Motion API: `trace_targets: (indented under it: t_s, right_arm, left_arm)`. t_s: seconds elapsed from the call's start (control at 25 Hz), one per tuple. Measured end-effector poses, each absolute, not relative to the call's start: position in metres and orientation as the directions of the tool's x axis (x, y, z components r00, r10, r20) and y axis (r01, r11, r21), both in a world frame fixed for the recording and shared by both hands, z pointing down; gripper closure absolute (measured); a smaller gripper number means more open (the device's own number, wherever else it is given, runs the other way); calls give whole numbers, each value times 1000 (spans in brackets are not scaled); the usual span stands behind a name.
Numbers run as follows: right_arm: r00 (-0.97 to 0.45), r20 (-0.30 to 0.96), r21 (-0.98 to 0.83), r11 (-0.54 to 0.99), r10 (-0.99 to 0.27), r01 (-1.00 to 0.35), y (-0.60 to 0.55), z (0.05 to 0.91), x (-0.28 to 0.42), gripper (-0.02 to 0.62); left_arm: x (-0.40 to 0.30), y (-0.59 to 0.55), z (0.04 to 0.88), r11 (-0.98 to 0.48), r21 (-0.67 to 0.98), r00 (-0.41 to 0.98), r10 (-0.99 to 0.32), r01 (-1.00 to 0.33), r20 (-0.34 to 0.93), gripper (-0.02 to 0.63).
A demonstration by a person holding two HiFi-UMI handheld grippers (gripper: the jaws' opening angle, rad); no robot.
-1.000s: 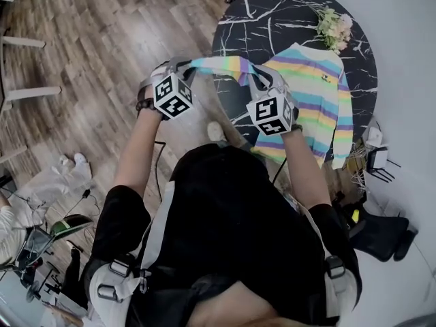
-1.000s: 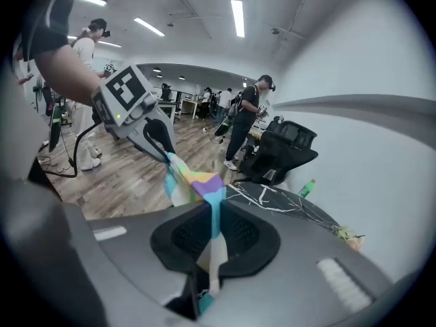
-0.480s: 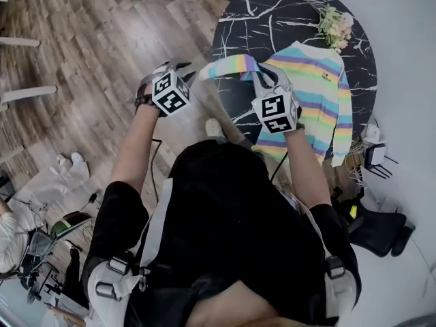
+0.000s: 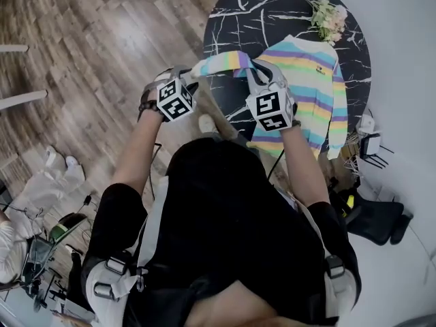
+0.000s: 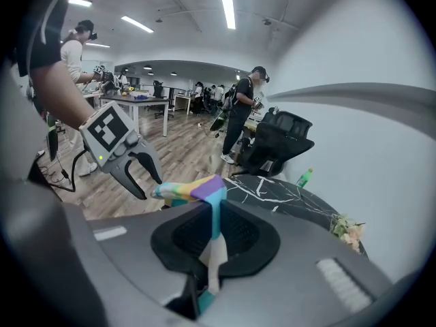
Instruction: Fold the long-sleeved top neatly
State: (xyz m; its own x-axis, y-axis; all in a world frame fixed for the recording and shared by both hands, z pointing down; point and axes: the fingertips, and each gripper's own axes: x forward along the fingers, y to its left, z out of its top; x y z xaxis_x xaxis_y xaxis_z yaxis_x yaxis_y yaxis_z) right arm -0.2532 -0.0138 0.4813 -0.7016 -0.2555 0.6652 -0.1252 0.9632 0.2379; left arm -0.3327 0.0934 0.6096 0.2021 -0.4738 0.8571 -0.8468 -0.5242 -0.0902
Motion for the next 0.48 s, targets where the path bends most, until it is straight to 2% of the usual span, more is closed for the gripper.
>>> trace_targets:
  t_s: [0.16, 0.2, 0.28, 0.48]
  right_arm:
    - [-700, 667, 230, 964, -255, -133, -13, 479, -251, 574]
    - [-700, 667, 229, 964, -256, -135, -13, 478, -251, 574]
    - [-698, 667, 231, 963, -260, -139, -15, 477, -250, 574]
    - [-693, 668, 238, 960, -271, -146, -21, 476, -250, 574]
  left_arm:
    - [-332, 84, 625, -496, -98, 181, -484, -863, 856, 403]
    - [-336, 82, 627, -478, -102, 171, -494, -873, 853, 429]
    - [-347, 75, 625, -437, -108, 152, -519, -893, 841, 563]
    - [-394, 53, 588, -340, -175, 57, -575, -924, 816, 569]
